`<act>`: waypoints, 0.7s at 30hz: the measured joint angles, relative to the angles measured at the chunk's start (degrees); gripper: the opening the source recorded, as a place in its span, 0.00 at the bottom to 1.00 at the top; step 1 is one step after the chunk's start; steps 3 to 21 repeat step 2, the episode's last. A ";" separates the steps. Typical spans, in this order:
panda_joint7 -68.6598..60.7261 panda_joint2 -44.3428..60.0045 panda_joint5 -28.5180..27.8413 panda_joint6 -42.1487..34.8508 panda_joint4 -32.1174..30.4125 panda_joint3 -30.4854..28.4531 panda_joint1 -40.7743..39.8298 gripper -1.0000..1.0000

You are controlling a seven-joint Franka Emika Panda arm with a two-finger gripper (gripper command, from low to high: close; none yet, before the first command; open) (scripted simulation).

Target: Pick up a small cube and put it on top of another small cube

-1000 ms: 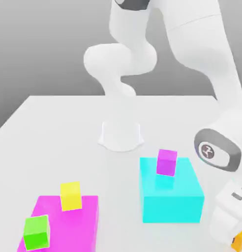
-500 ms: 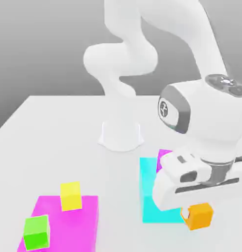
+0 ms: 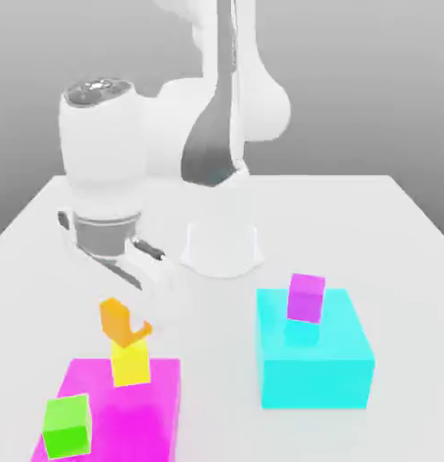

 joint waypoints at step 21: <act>0.00 0.00 0.00 0.00 0.00 0.00 -0.03 1.00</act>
